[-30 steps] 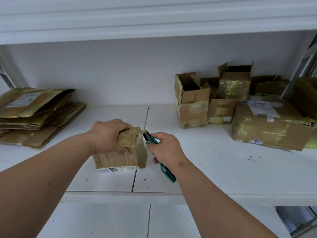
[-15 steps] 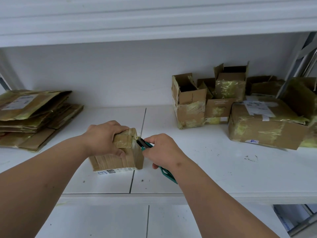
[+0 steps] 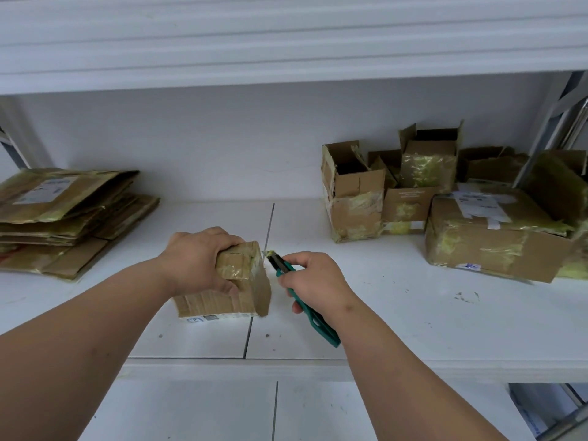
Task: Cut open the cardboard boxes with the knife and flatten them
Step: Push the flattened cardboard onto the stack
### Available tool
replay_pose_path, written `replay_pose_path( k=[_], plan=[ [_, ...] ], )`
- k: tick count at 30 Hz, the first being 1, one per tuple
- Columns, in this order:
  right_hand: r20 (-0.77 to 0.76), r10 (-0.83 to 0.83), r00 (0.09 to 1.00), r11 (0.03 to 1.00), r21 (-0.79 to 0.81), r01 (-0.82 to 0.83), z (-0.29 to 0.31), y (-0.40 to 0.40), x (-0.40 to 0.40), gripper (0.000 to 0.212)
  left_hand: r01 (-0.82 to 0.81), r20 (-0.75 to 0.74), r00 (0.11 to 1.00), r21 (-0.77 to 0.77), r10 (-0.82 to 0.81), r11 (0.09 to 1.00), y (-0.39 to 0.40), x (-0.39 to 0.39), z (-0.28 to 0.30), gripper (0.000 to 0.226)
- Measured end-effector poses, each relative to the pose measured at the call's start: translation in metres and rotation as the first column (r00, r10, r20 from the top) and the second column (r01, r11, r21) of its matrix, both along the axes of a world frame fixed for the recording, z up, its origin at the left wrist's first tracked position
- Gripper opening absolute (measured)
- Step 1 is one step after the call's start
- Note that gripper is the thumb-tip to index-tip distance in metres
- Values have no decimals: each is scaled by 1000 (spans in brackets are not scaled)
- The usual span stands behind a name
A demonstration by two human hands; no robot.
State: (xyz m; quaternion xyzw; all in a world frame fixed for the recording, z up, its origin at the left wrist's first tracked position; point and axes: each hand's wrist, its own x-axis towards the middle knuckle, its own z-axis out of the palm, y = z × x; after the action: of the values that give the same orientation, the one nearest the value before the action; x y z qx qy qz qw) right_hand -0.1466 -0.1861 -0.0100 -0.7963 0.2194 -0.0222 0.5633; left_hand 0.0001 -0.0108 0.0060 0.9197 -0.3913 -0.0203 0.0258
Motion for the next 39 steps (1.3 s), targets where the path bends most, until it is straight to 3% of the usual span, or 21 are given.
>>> replay_pose_path(
  k=[4,9,18,23,34,39],
  plan=[
    [6,-7,1000,999,-33,8,4,1,2,30,19,13,1000,-20,-19,1000,-1,-1,0,88],
    [-6,16,1000,995,-94,-17,6,6,6,34,12,32,999,-26,-11,1000,-1,-4,1,85],
    [-48,90,995,972,-214,-98,13,8,11,30,11,29,1000,-22,-11,1000,0,-1,-1,88],
    [-59,143,988,963,-223,-153,14,6,9,32,5,55,998,70,-9,998,-1,-2,0,95],
    [-90,233,968,958,-149,-244,17,7,-6,36,-39,56,998,110,33,993,-5,-5,2,103],
    [-3,131,991,989,70,-131,12,-9,-20,38,-71,62,996,64,68,995,-3,-7,1,105]
  ],
)
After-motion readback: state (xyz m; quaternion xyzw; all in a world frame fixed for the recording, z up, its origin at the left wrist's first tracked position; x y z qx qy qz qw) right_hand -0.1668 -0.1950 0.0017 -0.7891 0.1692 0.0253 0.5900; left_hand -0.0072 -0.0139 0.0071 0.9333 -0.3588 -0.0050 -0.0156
